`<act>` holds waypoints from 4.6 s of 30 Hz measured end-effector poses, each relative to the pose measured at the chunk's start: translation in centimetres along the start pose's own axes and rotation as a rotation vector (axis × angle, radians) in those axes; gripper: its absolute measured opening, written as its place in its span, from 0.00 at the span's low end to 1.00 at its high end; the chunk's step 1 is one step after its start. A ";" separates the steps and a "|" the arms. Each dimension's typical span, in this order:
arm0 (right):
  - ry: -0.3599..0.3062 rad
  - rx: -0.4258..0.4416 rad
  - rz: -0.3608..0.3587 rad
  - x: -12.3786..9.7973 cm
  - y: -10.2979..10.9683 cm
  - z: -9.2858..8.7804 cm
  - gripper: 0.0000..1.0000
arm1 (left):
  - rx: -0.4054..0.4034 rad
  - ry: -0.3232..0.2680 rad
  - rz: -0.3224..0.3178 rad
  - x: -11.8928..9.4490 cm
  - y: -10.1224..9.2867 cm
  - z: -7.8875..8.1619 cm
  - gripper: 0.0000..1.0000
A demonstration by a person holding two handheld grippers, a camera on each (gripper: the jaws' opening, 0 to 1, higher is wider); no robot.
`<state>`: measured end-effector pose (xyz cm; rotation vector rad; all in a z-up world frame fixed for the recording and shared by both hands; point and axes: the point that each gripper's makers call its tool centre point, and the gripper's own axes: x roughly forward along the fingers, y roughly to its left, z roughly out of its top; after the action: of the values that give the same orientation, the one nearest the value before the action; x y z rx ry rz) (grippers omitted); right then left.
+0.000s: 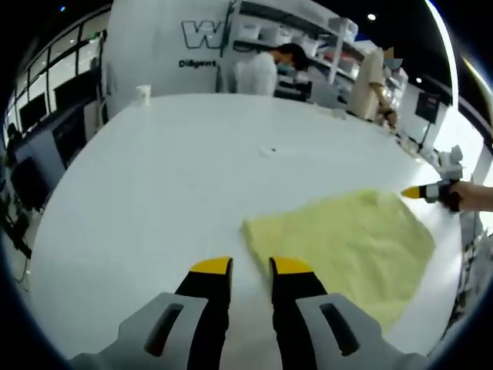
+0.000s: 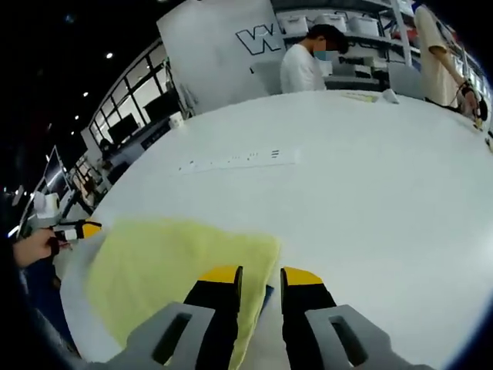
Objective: Fold the garment on the visible template until the final outline fits inside the template.
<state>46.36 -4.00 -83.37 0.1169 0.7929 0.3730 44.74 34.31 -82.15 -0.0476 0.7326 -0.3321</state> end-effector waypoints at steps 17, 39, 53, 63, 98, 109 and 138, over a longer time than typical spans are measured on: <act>0.044 -0.133 0.091 -3.5 2.0 -4.4 0.16 | 0.032 0.027 -0.085 -3.6 -3.8 -4.0 0.19; 0.051 -0.127 0.152 -7.6 4.2 -10.1 0.15 | 0.005 0.096 -0.149 -6.8 -6.4 -10.0 0.15; 0.114 -0.290 0.162 -8.8 5.0 -12.5 0.13 | 0.037 0.132 -0.164 -7.4 -6.7 -11.1 0.12; 0.115 -0.284 0.176 -8.4 4.7 -11.8 0.01 | 0.083 0.159 -0.165 -7.2 -6.3 -11.4 0.04; 0.136 -0.233 0.206 -12.1 4.0 -15.0 0.00 | 0.107 0.134 -0.157 -9.1 -8.9 -13.2 0.00; 0.141 -0.230 0.164 -13.3 3.7 -15.1 0.03 | 0.120 0.117 -0.152 -10.4 -9.2 -12.6 0.05; -0.069 -0.285 0.117 -23.1 7.6 -8.4 0.90 | 0.182 -0.156 -0.068 -19.9 -7.8 -4.8 0.82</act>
<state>23.41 -5.76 -71.90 -0.0905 0.6597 0.5863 25.58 33.52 -71.56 0.0736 0.5450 -0.4543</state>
